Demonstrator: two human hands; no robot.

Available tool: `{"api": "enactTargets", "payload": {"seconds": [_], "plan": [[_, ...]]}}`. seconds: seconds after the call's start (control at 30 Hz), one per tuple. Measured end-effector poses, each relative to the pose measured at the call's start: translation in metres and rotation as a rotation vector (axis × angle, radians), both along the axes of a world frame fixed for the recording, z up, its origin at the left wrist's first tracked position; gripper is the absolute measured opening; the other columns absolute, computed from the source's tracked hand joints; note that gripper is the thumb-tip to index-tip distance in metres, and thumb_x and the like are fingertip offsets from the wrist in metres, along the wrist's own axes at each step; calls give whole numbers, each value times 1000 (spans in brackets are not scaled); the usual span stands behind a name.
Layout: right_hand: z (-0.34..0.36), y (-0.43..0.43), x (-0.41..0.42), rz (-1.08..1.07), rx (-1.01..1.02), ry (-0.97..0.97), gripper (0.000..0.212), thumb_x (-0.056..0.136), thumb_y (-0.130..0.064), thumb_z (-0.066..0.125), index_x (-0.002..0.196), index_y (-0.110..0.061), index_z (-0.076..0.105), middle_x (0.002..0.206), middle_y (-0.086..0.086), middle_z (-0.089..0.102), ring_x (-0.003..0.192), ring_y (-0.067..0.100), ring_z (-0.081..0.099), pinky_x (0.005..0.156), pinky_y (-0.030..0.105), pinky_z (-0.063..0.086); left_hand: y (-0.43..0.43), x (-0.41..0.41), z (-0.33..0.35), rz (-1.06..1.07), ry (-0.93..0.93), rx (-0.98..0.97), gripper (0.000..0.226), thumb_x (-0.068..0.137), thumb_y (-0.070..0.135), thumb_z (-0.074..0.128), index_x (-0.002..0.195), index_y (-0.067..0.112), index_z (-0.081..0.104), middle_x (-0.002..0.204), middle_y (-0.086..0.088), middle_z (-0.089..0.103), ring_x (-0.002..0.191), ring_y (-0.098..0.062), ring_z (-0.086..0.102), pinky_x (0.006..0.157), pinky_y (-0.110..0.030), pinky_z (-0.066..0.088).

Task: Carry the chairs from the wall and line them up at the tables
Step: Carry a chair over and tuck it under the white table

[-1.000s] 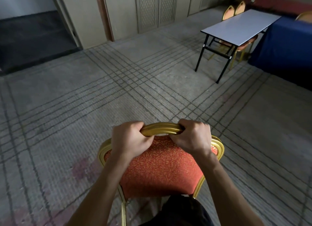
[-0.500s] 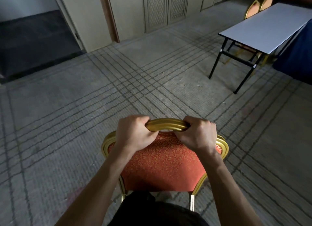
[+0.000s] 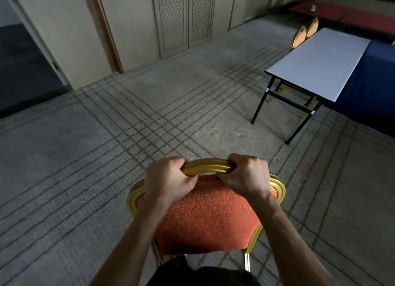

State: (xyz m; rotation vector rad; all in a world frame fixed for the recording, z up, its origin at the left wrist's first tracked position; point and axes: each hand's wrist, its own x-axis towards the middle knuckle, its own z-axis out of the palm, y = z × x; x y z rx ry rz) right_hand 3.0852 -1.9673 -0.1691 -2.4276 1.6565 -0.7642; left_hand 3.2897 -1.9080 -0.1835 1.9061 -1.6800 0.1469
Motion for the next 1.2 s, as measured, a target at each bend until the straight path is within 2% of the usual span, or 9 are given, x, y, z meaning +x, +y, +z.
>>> {"api": "enactTargets", "payload": {"seconds": [0.13,0.27,0.5,0.63,0.83,0.97,1.2], "plan": [[8,-67,27,-62,-24,-2,40,65,-57,51,63,-18,58,56,-1,61,55,28,61,55,32,49,-81,31,12,-77,-37,-11,42,58,41,84,56,17,49,54,1,59,53,-26,60,50,-23,31],[11,-143,47,-103,-22,-30,39,64,-56,51,61,-18,56,56,-3,60,54,25,61,55,32,49,-168,55,17,-116,-49,4,40,60,45,78,58,16,51,57,1,61,56,-27,62,49,-27,40],[-11,-307,74,-128,-30,-22,39,66,-56,56,64,-17,57,60,-2,64,62,27,65,59,31,48,-336,84,8,-163,-84,-30,46,60,44,83,55,19,44,55,-2,60,54,-29,62,47,-29,38],[-18,-405,77,-123,31,-62,39,64,-57,52,65,-18,57,61,-3,64,63,27,64,59,32,49,-430,89,6,-169,-65,8,40,64,47,74,57,17,48,57,-2,61,56,-29,63,48,-32,42],[-13,-525,82,-78,1,-100,33,63,-51,61,61,-23,44,62,-1,63,63,28,64,58,30,42,-549,93,14,-167,-80,-37,42,62,44,77,54,15,48,53,-2,57,53,-30,60,47,-29,37],[-10,-597,80,-100,-31,-88,33,64,-49,65,63,-20,50,60,-3,61,61,26,63,56,29,41,-627,91,20,-198,-91,-35,43,62,45,75,54,14,47,53,-2,57,52,-29,59,46,-30,36],[-22,-733,86,-162,-70,-92,34,63,-54,53,61,-20,54,58,-3,61,57,22,62,54,28,43,-778,99,2,-278,-45,-26,35,61,38,75,54,13,50,54,-2,58,52,-30,59,45,-34,42]]}}
